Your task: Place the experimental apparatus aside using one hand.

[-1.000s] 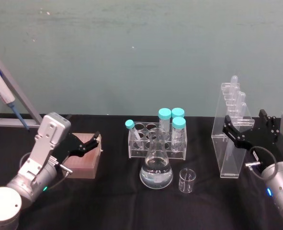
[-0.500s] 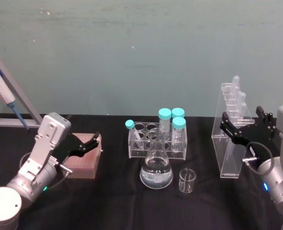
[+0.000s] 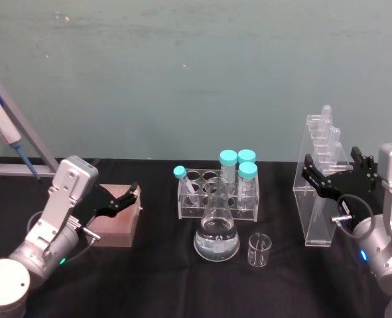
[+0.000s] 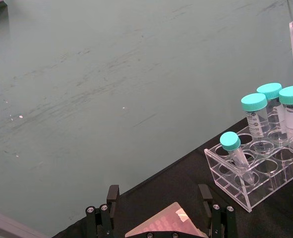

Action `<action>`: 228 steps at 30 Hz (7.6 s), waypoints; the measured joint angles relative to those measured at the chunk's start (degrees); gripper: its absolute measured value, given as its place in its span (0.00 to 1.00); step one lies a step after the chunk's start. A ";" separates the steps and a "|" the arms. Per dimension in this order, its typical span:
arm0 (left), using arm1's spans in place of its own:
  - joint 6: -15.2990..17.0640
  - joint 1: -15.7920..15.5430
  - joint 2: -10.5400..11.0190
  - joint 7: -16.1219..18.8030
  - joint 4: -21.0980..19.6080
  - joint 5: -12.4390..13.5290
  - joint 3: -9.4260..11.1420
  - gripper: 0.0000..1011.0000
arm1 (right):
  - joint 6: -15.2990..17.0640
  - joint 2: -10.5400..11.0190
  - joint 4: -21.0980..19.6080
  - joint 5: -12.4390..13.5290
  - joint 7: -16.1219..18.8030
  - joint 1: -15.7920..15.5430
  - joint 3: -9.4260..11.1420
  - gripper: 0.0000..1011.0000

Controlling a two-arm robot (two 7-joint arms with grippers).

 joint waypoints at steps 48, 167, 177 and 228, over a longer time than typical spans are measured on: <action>0.00 0.00 0.00 0.00 0.00 0.00 0.00 0.99 | 0.02 -3.13 1.94 -2.80 -1.46 1.02 1.21 0.99; 0.00 0.00 0.00 -0.01 0.00 0.00 0.00 0.99 | -0.70 -3.00 4.13 -2.55 0.14 2.70 1.28 0.60; 0.00 0.00 0.00 0.00 0.00 0.00 0.00 0.99 | 0.14 -2.75 3.42 -1.25 0.84 2.43 1.35 0.60; 0.00 0.00 0.00 0.00 0.00 0.00 0.00 0.99 | -2.86 -1.63 1.42 -2.01 -1.18 1.03 3.96 0.60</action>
